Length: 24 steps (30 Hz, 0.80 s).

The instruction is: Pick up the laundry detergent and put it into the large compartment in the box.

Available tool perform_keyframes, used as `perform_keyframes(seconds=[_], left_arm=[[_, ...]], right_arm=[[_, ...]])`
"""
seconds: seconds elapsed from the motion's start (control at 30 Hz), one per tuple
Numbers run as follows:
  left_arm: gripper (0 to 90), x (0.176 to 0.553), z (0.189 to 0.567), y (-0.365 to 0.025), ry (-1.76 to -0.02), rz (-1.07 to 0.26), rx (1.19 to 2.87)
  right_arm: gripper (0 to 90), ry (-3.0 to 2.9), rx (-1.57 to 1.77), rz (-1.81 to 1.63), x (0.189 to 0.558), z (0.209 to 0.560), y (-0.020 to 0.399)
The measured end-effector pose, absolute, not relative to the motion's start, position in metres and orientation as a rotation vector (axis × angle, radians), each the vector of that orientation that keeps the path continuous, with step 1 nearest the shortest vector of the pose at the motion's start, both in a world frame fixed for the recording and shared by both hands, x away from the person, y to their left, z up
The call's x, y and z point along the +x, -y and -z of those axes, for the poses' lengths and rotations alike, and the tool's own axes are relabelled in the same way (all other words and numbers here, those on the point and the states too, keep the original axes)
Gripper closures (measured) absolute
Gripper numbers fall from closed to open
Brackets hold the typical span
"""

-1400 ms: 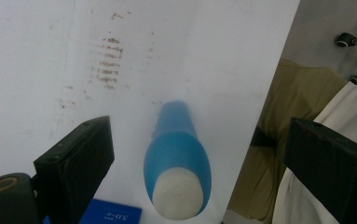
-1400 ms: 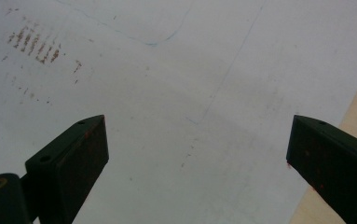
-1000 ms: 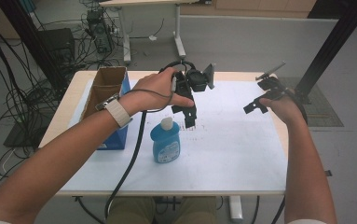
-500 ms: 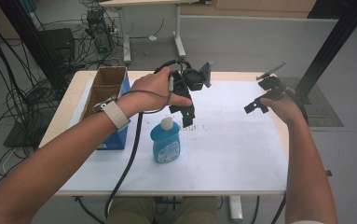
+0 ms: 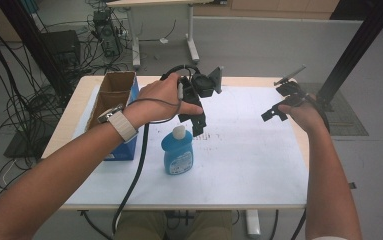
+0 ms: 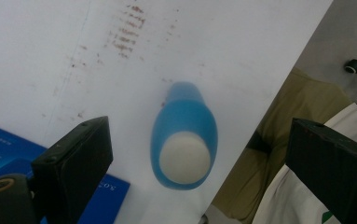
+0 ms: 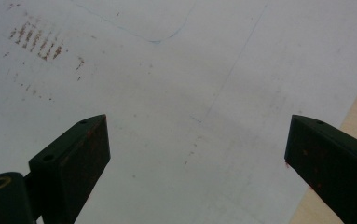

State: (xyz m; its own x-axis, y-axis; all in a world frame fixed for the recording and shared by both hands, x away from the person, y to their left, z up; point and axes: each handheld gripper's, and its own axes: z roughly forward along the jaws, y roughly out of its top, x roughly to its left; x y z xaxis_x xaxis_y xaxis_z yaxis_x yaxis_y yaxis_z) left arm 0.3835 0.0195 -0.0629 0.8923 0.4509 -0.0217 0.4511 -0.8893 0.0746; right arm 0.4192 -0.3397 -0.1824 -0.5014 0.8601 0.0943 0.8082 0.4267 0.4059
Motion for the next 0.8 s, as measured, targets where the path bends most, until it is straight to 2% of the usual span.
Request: perform_keyframes(seconds=[0.8], left_arm=[[7.8,0.3846,0.072,-0.0283,-0.744,0.022,3.006]], right_arm=[[6.7,-2.544,1.494,-0.608,0.4203,0.1819,0.3379]])
